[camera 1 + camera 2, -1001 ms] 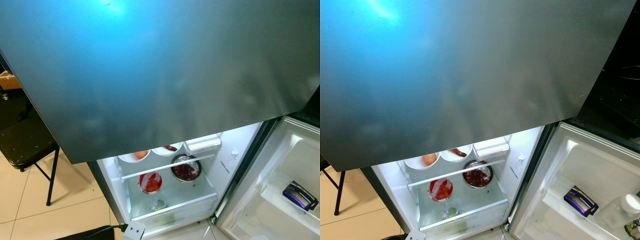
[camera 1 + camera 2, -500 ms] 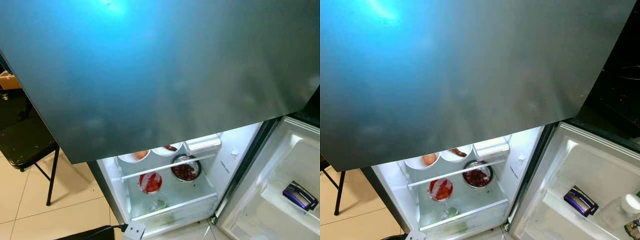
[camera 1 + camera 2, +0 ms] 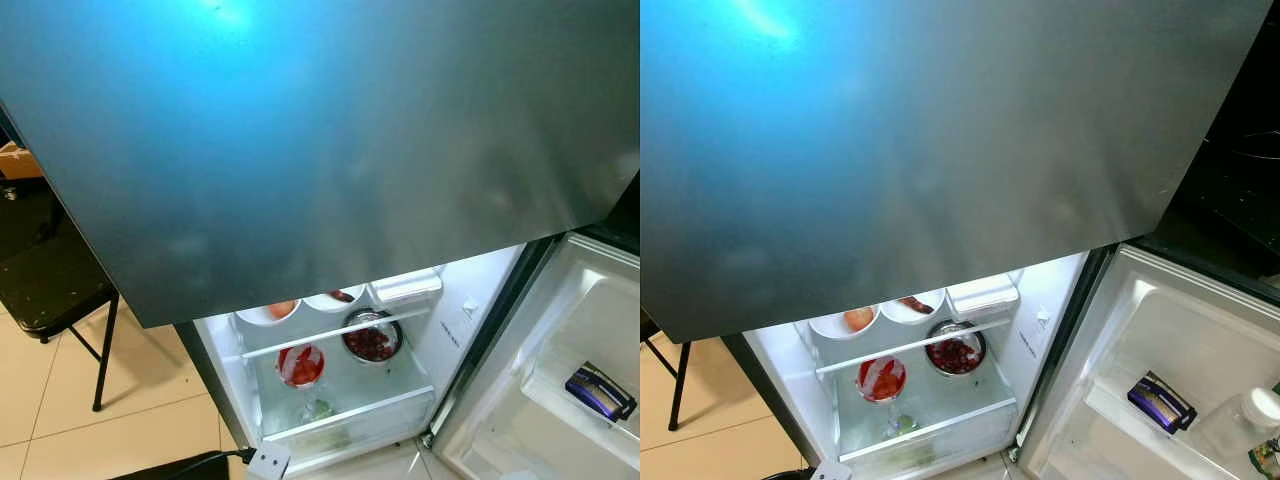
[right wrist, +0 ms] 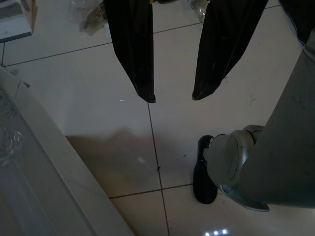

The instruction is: Restocking fridge

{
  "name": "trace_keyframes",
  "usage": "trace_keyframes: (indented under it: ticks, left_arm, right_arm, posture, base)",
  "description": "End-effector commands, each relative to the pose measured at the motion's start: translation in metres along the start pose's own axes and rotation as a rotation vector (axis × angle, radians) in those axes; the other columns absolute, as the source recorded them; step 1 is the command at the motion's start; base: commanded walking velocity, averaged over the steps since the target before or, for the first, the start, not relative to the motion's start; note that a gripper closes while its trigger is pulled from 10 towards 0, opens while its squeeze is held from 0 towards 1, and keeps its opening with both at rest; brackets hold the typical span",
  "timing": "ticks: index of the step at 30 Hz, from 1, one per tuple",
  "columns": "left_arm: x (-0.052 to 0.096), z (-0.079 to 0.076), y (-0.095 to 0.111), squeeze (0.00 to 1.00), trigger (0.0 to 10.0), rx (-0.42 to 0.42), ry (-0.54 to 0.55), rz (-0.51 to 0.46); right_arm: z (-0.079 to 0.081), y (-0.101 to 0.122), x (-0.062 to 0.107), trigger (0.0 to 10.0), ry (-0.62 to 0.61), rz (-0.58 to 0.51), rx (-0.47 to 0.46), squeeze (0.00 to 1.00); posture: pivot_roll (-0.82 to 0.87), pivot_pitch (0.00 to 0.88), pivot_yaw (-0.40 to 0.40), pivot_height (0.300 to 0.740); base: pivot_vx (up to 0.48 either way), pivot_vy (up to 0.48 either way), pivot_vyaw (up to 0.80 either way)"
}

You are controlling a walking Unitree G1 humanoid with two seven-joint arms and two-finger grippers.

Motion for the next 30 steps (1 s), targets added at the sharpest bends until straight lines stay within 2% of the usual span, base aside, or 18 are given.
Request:
trace_keyframes:
  ticks: [1,30]
  left_arm:
    - [-0.0006,-0.0036,-0.0016,0.00,10.0,0.007,-0.009,0.009]
    - [-0.0006,-0.0024,-0.0001,0.00,10.0,0.000,-0.009,0.007]
  right_arm:
    - [0.0010,-0.0021,0.0000,10.0,0.002,0.011,0.010,0.00]
    - [0.0019,-0.0034,0.0000,10.0,0.004,0.015,0.010,0.00]
  posture:
    - [-0.01,0.000,-0.050,0.740]
    - [-0.01,0.000,-0.045,0.740]
  base:
    - [0.000,0.000,0.00]
    - [0.000,0.000,0.00]
Point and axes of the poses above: a point about 5 cm out from each wrist's last joint towards the gripper, its own x axis pointing back from the gripper into the wrist, its own y axis along the axis of the wrist's last joint, z = x × y, the point moved 2 cm from there along -x, pointing out of the wrist towards the gripper, and after that the axes turned 2 degrees about -x, right-handed, at the moved point
